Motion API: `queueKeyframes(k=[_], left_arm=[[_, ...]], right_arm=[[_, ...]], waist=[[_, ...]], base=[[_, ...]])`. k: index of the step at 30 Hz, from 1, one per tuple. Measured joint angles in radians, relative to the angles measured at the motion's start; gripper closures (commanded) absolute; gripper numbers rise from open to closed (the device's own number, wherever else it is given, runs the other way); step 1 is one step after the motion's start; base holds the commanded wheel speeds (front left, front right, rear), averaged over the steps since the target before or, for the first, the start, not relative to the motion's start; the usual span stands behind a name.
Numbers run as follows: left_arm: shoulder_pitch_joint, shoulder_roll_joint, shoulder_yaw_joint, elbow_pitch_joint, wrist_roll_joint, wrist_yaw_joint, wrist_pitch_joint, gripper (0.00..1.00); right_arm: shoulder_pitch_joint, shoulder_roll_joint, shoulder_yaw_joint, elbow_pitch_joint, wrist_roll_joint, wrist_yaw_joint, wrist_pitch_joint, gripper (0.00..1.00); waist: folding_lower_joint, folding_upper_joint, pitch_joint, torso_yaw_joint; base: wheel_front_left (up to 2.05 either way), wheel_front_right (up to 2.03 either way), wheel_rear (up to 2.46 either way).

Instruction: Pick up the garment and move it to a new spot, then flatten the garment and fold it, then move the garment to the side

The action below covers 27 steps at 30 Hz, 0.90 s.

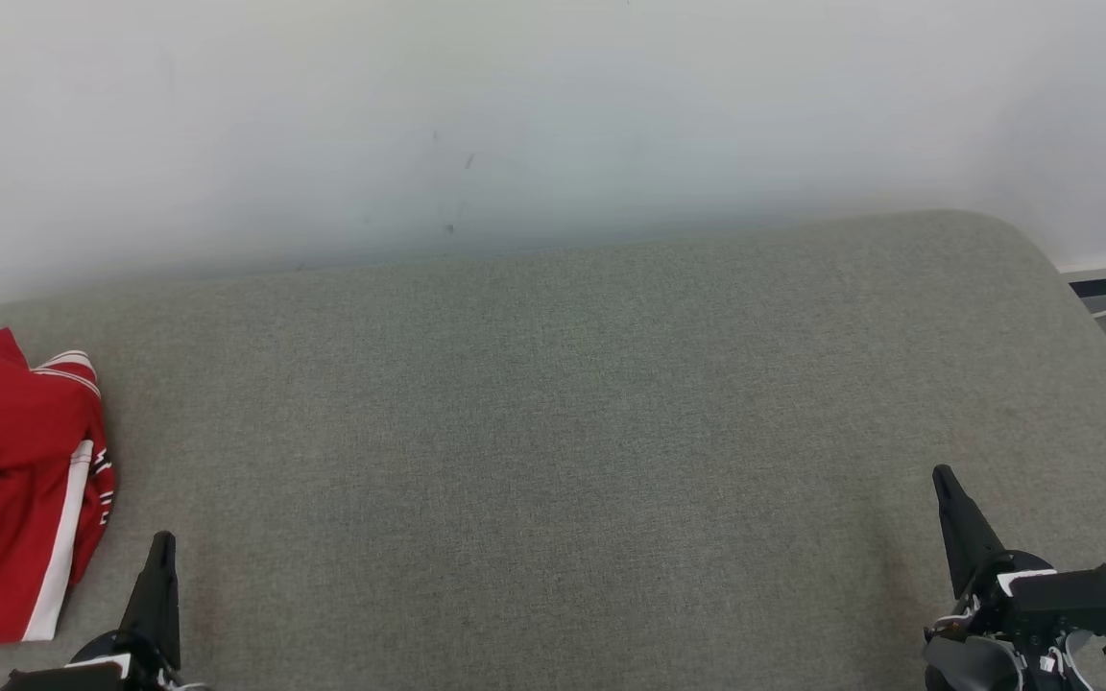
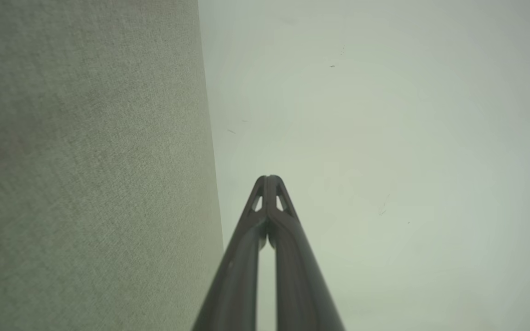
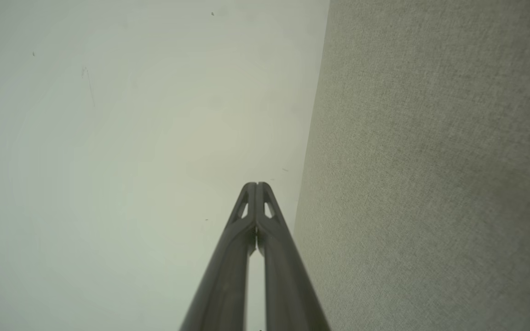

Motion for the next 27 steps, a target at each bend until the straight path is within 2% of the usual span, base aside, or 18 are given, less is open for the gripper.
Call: queueKeyframes(k=[12, 13, 14, 15, 16, 27], left_arm=[[0.001, -0.001, -0.001, 0.004, 0.000, 0.000, 0.000, 1.00], [0.005, -0.003, -0.002, 0.013, 0.000, 0.001, 0.000, 0.00], [0.014, -0.007, -0.003, 0.023, 0.000, 0.001, 0.000, 0.00], [0.024, -0.012, -0.004, 0.035, 0.000, 0.001, 0.000, 1.00], [0.034, -0.015, -0.005, 0.045, 0.000, 0.002, 0.000, 0.00], [0.038, -0.018, -0.043, 0.051, 0.013, 0.002, -0.034, 0.00]], right_arm=[[0.001, 0.001, 0.000, 0.004, 0.000, 0.000, 0.000, 1.00], [0.006, 0.004, 0.001, 0.012, 0.000, 0.000, 0.000, 0.00], [0.015, 0.008, 0.002, 0.023, 0.000, 0.000, 0.000, 0.00], [0.027, 0.012, 0.002, 0.034, 0.000, 0.000, 0.000, 1.00], [0.039, 0.016, 0.003, 0.044, 0.000, -0.002, 0.000, 0.00], [0.047, 0.018, 0.032, 0.049, -0.011, -0.003, -0.037, 0.00]], waist=[[0.0000, 0.0001, 0.000, 0.000], [0.0000, 0.0000, 0.000, 0.000], [0.0000, 0.0000, 0.000, 0.000], [0.0001, 0.0000, 0.000, 0.000], [0.0000, 0.0001, 0.000, 0.000], [0.0000, 0.0000, 0.001, 0.000]], base=[[0.00, 0.00, 0.00], [0.00, 0.00, 0.00], [0.00, 0.00, 0.00], [0.00, 0.00, 0.00], [0.00, 0.00, 0.00], [0.00, 0.00, 0.00]])
